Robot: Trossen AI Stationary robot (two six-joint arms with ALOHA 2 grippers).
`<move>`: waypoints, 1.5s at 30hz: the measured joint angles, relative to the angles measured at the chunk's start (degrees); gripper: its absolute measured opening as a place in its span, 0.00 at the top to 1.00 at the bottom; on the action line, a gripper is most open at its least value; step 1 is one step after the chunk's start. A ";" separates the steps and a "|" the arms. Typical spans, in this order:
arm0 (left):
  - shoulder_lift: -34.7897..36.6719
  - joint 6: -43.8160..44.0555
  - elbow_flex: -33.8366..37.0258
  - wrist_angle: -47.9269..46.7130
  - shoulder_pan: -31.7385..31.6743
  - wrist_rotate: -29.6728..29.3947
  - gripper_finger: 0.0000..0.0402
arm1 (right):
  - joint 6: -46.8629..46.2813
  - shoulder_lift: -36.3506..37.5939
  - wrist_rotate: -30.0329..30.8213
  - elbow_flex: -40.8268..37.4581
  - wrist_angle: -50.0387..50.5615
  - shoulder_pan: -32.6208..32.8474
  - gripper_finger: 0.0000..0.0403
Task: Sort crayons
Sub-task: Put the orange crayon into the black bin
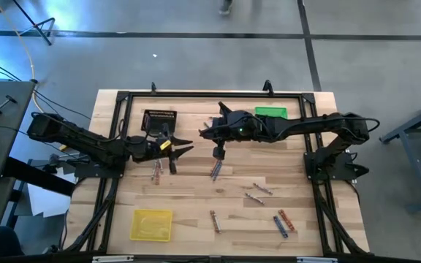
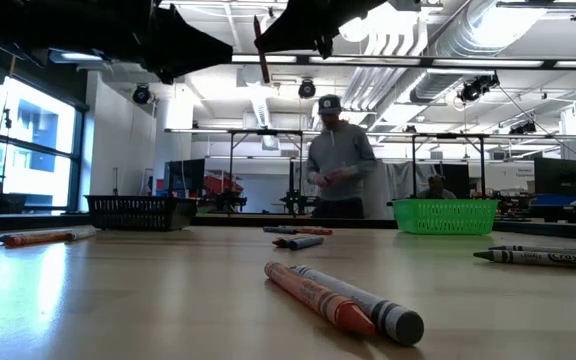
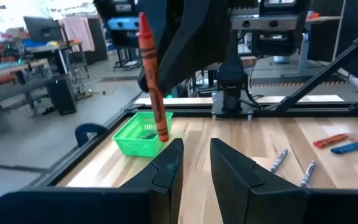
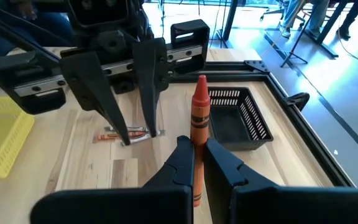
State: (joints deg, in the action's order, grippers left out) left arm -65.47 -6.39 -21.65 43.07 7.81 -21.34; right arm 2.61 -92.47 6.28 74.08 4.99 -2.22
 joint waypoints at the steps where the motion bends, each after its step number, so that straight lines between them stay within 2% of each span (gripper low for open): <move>1: 0.00 -0.90 0.00 0.27 0.00 0.29 0.83 | 0.00 0.00 -0.52 0.00 -0.02 0.00 0.99; 6: 0.00 -1.44 0.00 0.62 0.02 0.06 0.82 | 0.01 0.00 -0.76 0.00 -0.02 0.02 0.99; 13: 0.00 2.96 0.00 0.62 0.00 -6.16 0.82 | 0.02 0.00 -0.76 0.00 -0.13 0.02 0.99; 17: 0.00 1.83 0.00 0.43 0.00 -3.13 0.81 | 0.00 0.00 -0.76 0.00 -0.95 0.02 0.99; 21: 0.00 1.64 0.00 0.35 0.01 -0.04 0.75 | 0.00 0.00 -0.98 0.00 -1.91 0.00 0.99; 31: 0.00 0.31 0.00 1.81 -2.79 0.34 0.59 | -0.15 0.00 -4.63 0.00 -3.15 0.02 0.99; 38: -0.49 0.33 -1.63 3.45 -3.32 4.06 0.58 | -0.20 -0.18 -4.63 0.03 -6.77 0.02 0.99; 45: -6.74 -1.92 -5.72 3.26 -3.37 4.65 0.58 | -0.20 -1.25 -5.33 0.09 -8.47 0.19 0.99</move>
State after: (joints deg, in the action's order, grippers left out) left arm -72.22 -8.31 -27.37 46.33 4.45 -16.69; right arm 2.42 -93.71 0.95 74.17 -3.47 -2.03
